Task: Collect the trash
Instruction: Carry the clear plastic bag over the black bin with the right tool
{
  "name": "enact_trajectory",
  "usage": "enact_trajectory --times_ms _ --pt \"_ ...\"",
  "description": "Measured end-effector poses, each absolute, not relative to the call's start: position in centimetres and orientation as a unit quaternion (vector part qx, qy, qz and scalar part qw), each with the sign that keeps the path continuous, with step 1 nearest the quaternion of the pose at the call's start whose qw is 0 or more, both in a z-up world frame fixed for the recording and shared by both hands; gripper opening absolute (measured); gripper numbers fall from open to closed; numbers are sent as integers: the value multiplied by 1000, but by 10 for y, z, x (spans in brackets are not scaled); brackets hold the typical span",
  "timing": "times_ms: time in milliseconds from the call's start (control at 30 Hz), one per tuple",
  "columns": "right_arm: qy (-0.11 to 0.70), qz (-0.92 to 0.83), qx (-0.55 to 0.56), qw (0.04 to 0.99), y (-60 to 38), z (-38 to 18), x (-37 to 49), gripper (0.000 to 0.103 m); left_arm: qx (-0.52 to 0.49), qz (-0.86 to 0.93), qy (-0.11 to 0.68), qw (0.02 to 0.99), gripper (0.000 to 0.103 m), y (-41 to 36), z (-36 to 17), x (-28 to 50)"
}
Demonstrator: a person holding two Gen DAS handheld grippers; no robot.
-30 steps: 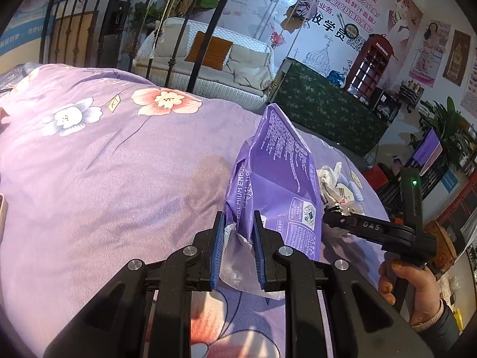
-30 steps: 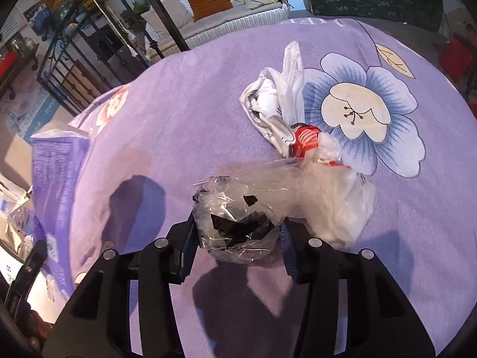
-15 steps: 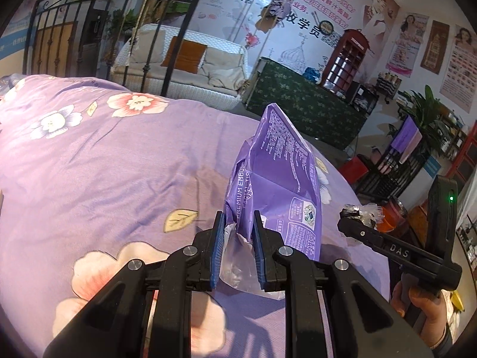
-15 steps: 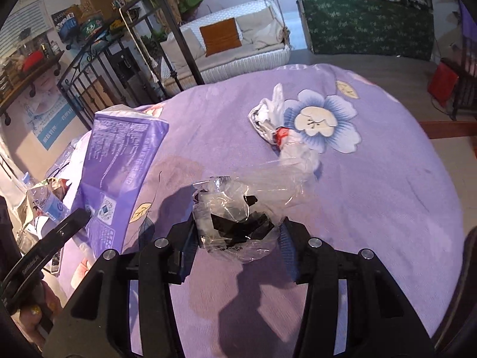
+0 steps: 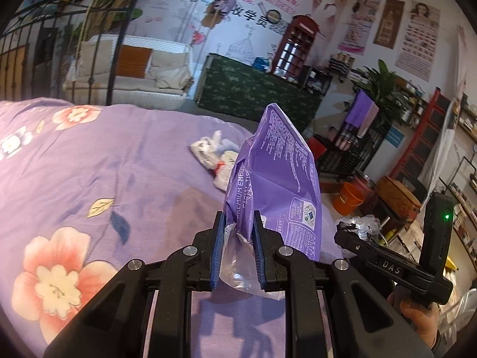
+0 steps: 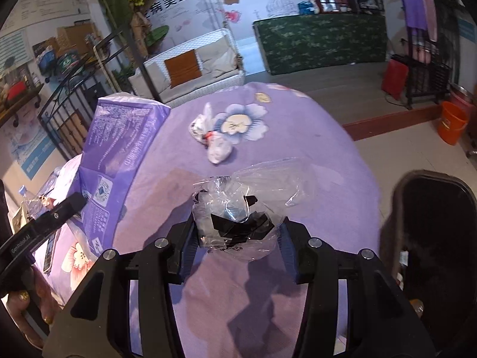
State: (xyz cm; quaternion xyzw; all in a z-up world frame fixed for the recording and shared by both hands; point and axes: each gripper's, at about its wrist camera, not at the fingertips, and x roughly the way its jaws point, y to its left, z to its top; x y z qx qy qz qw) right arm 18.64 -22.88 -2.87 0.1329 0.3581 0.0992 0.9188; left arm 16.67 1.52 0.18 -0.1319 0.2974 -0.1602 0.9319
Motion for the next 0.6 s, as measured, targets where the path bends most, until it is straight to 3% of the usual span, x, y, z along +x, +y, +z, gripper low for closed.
enact_trajectory --times_ms 600 --pt "377 -68 189 904 -358 -68 136 48 -76 -279 296 910 18 -82 6 167"
